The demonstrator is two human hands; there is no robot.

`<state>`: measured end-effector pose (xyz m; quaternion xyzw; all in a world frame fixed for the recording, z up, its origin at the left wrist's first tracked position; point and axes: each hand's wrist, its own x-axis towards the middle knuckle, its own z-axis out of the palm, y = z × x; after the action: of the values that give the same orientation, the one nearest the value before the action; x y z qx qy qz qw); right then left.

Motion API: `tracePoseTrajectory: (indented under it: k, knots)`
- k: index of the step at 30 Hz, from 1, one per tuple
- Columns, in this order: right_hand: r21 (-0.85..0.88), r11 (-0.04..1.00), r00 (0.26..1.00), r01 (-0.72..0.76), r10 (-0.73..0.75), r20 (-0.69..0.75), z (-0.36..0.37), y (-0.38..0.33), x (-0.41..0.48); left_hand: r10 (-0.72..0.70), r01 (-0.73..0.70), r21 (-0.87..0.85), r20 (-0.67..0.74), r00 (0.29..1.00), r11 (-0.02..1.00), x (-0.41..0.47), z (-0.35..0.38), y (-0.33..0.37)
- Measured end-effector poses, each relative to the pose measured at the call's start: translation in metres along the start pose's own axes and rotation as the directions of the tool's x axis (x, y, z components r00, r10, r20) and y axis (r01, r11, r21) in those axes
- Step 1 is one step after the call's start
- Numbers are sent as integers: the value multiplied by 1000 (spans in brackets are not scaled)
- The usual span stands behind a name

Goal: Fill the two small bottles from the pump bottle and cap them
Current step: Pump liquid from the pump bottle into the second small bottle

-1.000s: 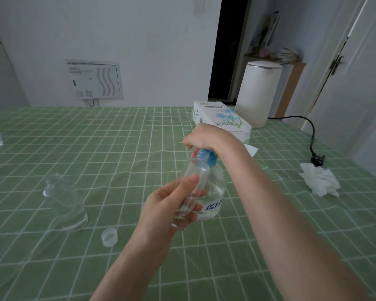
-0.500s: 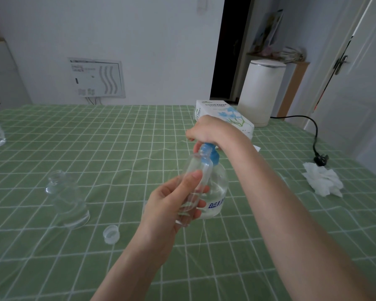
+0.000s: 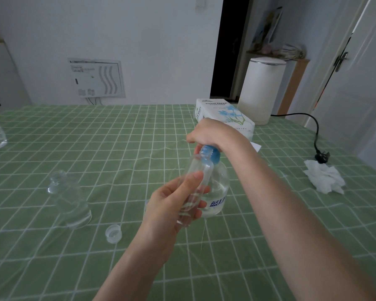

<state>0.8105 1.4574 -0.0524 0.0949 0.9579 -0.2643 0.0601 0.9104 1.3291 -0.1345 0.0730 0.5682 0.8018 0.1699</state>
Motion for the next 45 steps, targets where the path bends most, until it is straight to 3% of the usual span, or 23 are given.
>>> tracePoseTrajectory:
  k: [5, 17, 29, 35, 45]
  knots:
    - [-38, 998, 995, 56, -59, -83, -5, -3, 0, 19, -19, -4, 2, 1000, 1000, 1, 0, 2]
    - [-39, 999, 1000, -6, 7, 26, 1, -2, -3, 3, -3, -6, -10, 1000, 1000, -2, 2, 0]
    - [-41, 999, 998, 25, -28, -55, -6, -4, -3, 30, -30, -22, 8, 1000, 999, -2, 2, 2]
    - [-115, 993, 999, 15, -18, -30, -6, -4, -3, 23, -23, -14, 15, 1000, 1000, -1, 2, 1]
    - [-24, 1000, 1000, 7, -7, 25, 2, 0, 0, 4, -4, -4, -3, 1000, 1000, -1, 0, -1]
